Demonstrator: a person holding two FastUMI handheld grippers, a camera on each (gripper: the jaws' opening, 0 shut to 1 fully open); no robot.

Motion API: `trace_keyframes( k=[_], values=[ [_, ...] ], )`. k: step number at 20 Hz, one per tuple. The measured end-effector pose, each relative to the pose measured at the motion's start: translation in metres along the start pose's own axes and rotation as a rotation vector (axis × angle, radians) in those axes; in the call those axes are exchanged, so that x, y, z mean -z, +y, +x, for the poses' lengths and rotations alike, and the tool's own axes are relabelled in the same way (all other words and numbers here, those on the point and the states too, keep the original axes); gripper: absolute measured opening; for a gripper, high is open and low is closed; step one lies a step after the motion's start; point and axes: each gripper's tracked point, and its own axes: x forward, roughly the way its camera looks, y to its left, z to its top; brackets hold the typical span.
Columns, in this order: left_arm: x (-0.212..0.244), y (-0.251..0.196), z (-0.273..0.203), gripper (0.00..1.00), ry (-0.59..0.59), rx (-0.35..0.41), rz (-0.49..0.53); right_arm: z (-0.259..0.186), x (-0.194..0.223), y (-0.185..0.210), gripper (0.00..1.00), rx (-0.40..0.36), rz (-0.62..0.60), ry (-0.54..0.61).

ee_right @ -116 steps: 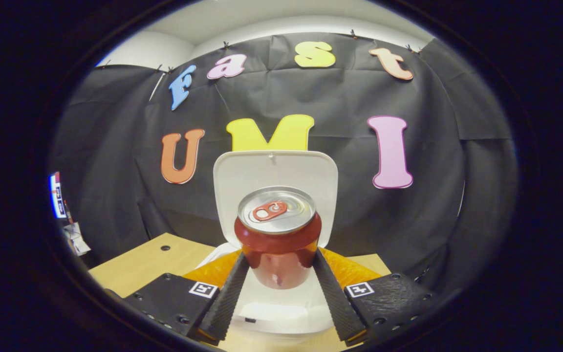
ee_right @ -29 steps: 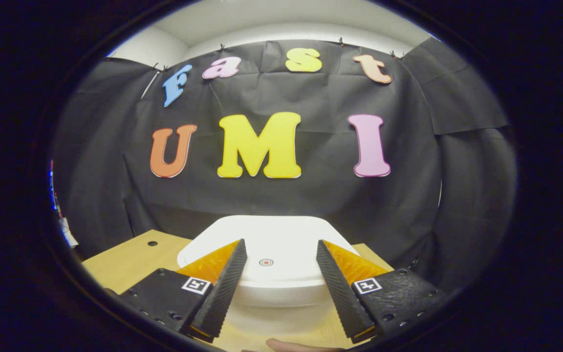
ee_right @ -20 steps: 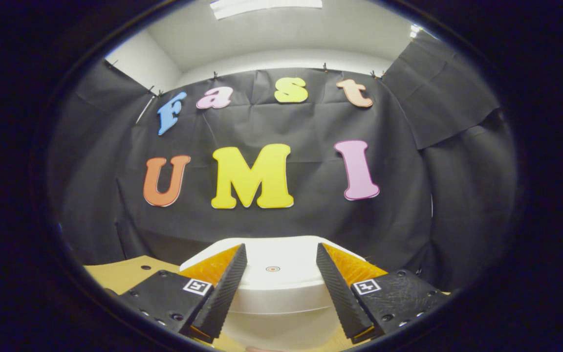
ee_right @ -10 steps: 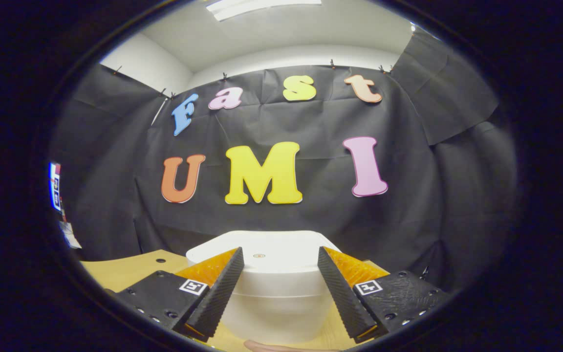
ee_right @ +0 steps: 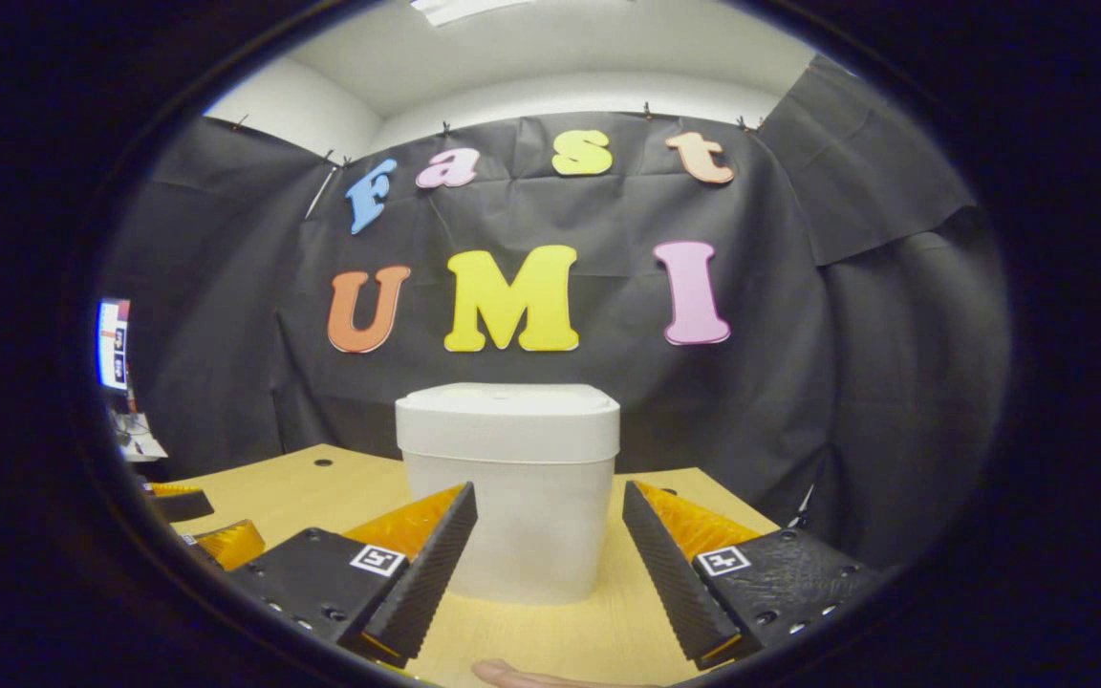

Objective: Press the lid of the desktop garbage bin to open it, pick up the crumpled paper on the desktop and throw it into the bin, then pick up the pop can on the desktop and drop it into the bin, and finally close the garbage bin lid.

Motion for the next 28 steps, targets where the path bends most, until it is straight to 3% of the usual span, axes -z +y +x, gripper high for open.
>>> trace_keyframes(
  k=[5, 8, 13, 22, 28],
  values=[
    [-0.033, 0.008, -0.001, 0.97, -0.063, -0.026, 0.016, -0.032, 0.008, -0.005, 0.94, 0.003, -0.102, 0.001],
    [-0.039, -0.007, 0.001, 0.97, -0.073, -0.013, 0.019, -0.036, 0.013, -0.007, 0.96, -0.038, -0.089, 0.017],
    [-0.027, -0.039, 0.004, 0.97, -0.038, 0.024, 0.109, -0.041, 0.005, -0.009, 0.98, -0.059, -0.040, 0.001],
    [-0.016, -0.061, 0.004, 0.98, -0.044, 0.063, 0.072, -0.048, 0.010, -0.008, 0.95, -0.073, -0.073, 0.045],
    [-0.014, -0.042, -0.004, 0.98, -0.038, 0.041, 0.043, -0.075, -0.012, 0.010, 0.95, -0.136, -0.099, -0.028]
  ],
)
